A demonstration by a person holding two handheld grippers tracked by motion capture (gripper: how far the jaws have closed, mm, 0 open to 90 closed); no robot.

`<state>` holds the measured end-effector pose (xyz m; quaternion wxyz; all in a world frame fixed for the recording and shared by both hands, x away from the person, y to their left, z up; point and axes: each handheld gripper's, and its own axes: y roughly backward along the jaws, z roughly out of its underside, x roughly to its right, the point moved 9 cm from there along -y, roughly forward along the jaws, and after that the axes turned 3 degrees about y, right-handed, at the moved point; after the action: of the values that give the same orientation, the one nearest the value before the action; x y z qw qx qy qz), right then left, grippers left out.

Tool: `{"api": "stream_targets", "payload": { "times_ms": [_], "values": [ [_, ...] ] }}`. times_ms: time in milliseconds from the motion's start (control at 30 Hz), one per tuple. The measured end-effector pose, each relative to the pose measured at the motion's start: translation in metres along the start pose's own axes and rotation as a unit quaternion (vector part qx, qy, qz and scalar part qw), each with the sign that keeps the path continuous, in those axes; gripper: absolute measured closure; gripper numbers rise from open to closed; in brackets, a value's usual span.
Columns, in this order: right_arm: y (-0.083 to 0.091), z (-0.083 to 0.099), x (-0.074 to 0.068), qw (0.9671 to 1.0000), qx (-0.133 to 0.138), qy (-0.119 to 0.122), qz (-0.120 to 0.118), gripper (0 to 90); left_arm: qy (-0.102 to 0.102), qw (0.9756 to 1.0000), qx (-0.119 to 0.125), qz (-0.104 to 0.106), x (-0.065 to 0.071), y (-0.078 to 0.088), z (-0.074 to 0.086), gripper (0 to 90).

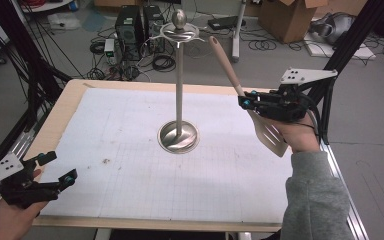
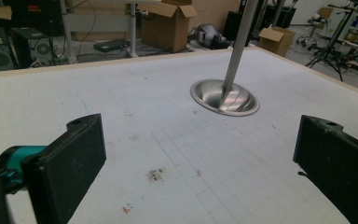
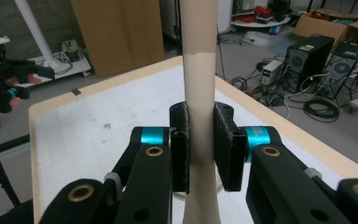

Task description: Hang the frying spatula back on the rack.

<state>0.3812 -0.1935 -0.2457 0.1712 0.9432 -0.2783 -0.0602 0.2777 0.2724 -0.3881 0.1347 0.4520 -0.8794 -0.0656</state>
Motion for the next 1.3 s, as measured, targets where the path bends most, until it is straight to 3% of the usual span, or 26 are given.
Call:
{"api": "stream_targets", "payload": {
  "times_ms": [1300],
  "values": [
    [-0.029,0.002,-0.002,0.9995,-0.008,-0.013,-0.027,78.1,0.002,1.0000,-0.003,-0.006,-0.002,0.004,0.004,2.8]
  ]
}}
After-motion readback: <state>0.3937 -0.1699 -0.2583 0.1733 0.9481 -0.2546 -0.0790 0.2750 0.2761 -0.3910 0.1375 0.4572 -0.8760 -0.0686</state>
